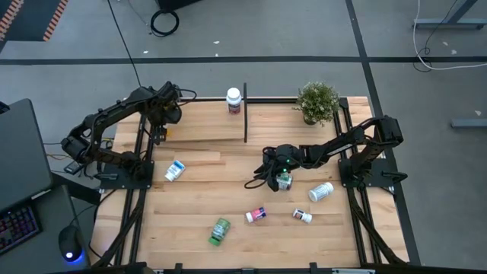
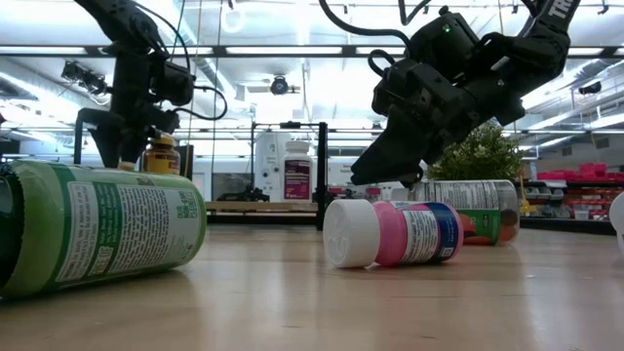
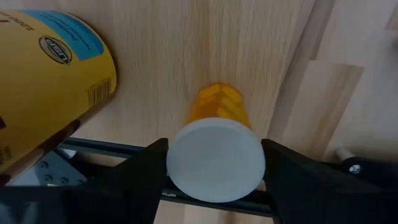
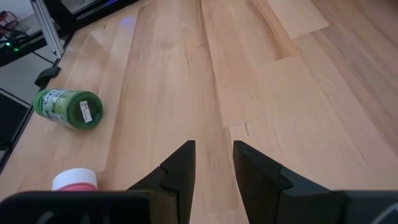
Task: Pick and place medicine bottles onto shelf by color
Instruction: Put the orange medicine bottle on the shelf, then put the green medicine bottle on the shelf
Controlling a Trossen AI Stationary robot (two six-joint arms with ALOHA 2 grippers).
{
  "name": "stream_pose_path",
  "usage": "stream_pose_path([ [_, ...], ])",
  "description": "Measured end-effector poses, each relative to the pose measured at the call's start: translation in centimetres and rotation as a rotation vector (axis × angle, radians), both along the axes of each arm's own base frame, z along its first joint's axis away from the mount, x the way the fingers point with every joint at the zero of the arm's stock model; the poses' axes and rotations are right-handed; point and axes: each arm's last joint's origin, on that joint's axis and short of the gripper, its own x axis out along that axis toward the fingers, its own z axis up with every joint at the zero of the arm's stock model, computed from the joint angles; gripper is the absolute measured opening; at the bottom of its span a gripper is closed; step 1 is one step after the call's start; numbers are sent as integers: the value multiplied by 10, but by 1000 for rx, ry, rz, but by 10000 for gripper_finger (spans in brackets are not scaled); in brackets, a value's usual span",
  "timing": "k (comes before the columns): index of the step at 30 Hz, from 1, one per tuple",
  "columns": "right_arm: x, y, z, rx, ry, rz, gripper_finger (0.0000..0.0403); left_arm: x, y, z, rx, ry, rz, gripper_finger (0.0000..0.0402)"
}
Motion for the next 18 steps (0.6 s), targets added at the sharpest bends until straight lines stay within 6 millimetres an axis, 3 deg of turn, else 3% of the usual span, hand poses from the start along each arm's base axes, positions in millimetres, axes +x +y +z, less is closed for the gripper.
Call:
stream_pose_path([
  [10, 0, 1, 0, 0, 0, 3, 116, 1, -3, 3, -14, 11, 47, 299],
  [18, 0, 0, 0, -28, -2, -9, 117, 15, -4, 41, 71, -7, 94, 312],
])
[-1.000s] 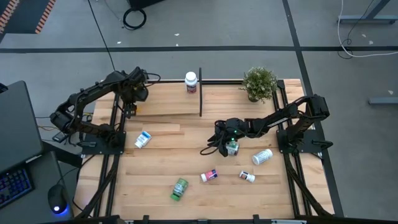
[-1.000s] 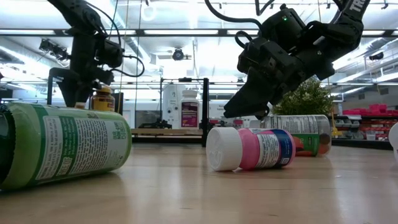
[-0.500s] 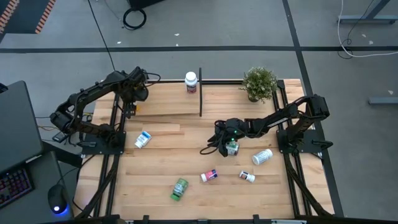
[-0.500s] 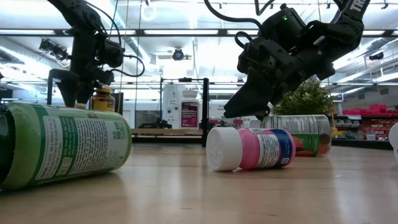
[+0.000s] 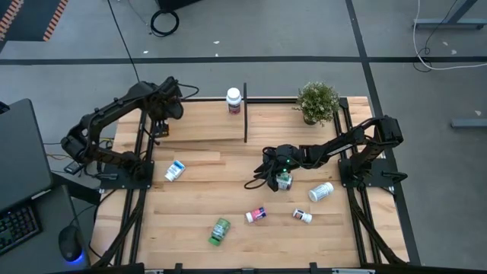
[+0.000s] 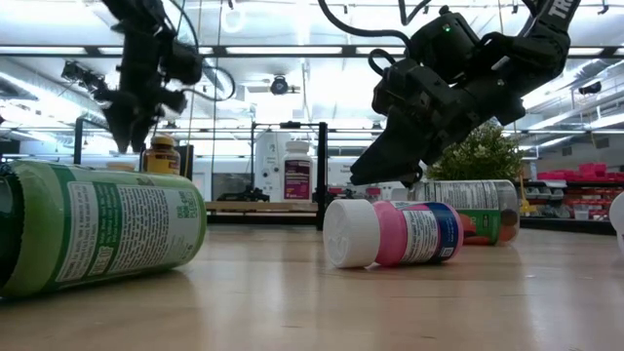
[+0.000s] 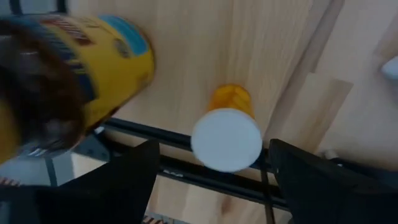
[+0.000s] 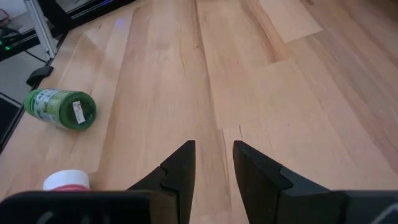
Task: Pick and place medicine bottles onto shelf by color
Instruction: Put the green medicine bottle on the shelf
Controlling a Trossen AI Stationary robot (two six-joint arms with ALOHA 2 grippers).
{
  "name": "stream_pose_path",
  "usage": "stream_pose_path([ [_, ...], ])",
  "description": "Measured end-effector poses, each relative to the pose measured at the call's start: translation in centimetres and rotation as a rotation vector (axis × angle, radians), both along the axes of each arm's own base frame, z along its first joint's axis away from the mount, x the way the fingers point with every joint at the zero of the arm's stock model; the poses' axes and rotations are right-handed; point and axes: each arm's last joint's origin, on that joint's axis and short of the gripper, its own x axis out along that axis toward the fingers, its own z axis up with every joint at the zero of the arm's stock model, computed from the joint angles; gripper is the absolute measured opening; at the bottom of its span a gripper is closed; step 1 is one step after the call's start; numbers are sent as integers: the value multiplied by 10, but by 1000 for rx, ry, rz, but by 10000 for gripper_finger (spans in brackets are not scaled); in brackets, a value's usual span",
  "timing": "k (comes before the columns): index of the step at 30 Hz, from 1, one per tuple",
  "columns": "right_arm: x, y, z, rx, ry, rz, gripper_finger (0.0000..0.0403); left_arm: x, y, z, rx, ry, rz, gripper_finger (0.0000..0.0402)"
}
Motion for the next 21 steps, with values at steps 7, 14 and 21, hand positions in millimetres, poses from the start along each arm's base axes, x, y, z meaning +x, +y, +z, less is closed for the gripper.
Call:
stream_pose_path([
  [7, 0, 0, 0, -21, -3, 10, 117, 27, -21, 36, 11, -155, 122, 312],
  [14, 0, -1, 0, -24, -3, 9, 117, 73, -82, 42, -20, -311, 186, 312],
  [21, 0, 2, 0, 4, -3, 45, 117, 98, -153, 44, -173, -475, 471, 311],
])
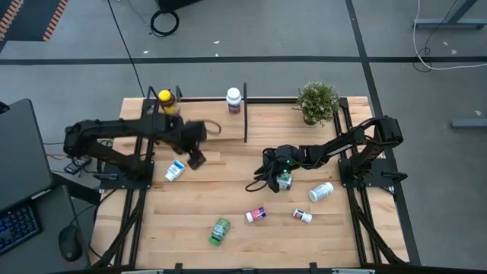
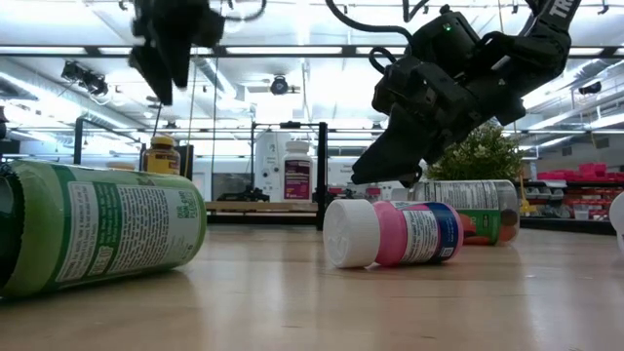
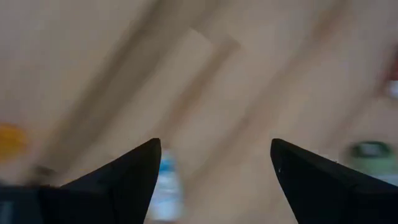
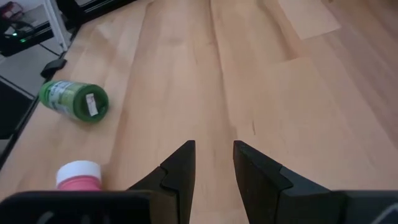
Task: Pick and place medicine bottles onto shelf by color
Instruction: Put the green medicine bottle on the shelf
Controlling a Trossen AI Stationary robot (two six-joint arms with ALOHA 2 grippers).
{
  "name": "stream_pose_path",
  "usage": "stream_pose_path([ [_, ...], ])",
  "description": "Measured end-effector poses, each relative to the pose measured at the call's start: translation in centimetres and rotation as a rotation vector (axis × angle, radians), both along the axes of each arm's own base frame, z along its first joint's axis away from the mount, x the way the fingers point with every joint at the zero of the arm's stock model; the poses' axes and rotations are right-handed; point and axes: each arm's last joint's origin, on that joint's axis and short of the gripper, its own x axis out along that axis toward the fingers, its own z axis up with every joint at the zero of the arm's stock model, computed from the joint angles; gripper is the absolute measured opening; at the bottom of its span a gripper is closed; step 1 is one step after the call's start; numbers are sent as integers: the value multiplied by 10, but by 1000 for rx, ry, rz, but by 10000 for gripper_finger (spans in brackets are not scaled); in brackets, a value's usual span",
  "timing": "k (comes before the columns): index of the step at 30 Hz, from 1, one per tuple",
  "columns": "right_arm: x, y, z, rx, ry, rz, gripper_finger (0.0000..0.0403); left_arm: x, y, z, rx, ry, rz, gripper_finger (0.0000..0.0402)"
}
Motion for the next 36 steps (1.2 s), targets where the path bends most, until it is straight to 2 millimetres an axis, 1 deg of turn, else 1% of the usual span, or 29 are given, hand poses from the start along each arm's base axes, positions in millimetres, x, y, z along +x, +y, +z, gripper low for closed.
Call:
stream_pose_path([
  [4, 0, 1, 0, 13, 0, 22, 117, 7, -37, 0, -77, -62, 65, 305],
  [7, 0, 1, 0, 23, 0, 44, 117, 12, -58, -2, -106, -93, 109, 298],
  [10, 1, 3, 6, 18, -12, 105, 120, 18, -73, -7, -111, -115, 133, 292],
  [12, 1, 3, 14, 12, 29, 156, 131, 23, -77, -9, -112, -133, 123, 288],
  [14, 5, 3, 22, -13, 107, 185, 149, 29, -79, -14, -107, -131, 118, 286],
  [17, 7, 2, 32, -59, 248, 215, 190, 36, -78, -19, -99, -137, 102, 286],
  [20, 10, -1, 43, -84, 345, 180, 237, 43, -74, -24, -82, -134, 98, 286],
  [25, 11, -11, 52, -89, 455, 94, 309, 48, -69, -27, -79, -140, 112, 286],
  [28, 5, -18, 50, -78, 524, 64, 342, 49, -68, -26, -66, -161, 118, 286],
  [31, 3, -21, 43, -60, 583, 71, 366, 48, -67, -26, -35, -154, 107, 286],
  [33, 1, -22, 38, -61, 618, 95, 377, 48, -67, -26, -27, -150, 91, 286],
  [36, 2, -25, 35, -57, 627, 100, 385, 48, -67, -26, -22, -150, 92, 286],
])
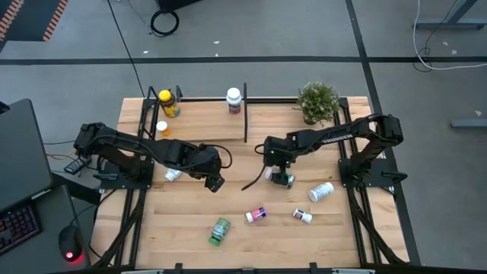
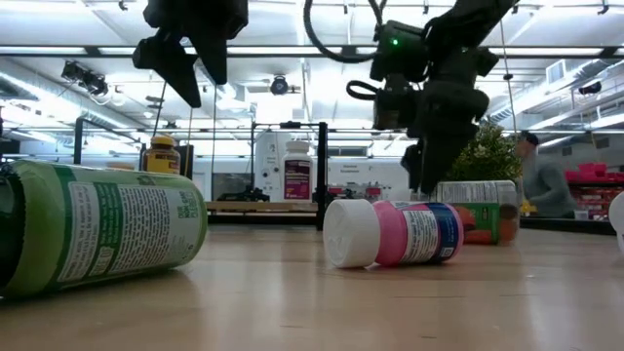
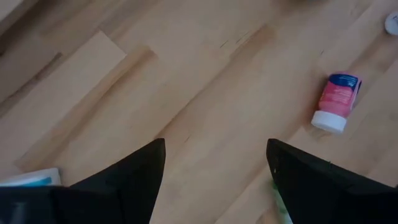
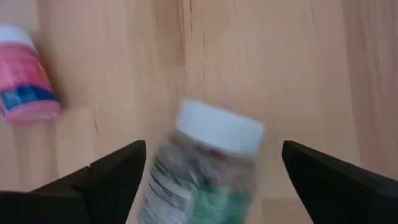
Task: Pick and place medicine bottles onto shelf by color
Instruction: Put the green medicine bottle on the shelf
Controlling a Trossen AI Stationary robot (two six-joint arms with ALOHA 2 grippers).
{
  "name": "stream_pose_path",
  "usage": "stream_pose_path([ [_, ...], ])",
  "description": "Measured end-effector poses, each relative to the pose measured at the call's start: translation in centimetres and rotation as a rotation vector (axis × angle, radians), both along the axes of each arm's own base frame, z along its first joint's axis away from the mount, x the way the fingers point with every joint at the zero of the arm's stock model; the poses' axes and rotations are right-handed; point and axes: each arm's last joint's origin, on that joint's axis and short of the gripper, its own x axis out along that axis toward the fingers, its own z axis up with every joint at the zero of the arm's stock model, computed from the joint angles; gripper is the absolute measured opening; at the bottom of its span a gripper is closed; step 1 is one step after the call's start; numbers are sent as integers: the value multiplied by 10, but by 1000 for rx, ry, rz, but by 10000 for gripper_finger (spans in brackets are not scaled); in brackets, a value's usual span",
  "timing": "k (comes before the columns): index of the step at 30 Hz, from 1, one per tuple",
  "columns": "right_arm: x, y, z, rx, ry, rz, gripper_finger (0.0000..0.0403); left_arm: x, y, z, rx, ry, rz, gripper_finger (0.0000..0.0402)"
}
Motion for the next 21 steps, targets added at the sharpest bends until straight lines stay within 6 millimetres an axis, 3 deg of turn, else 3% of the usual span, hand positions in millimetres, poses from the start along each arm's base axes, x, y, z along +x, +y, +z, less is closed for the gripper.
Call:
stream_pose_path([
  [7, 3, -5, -4, -2, 6, -16, 380, 1, 1, 1, 2, -14, 25, 286],
  [17, 10, -14, -37, 30, 108, -63, 361, 2, 4, 1, 0, -17, 34, 286],
  [21, 8, -17, -34, 32, 112, -69, 357, 1, 4, 1, -1, -15, 33, 286],
])
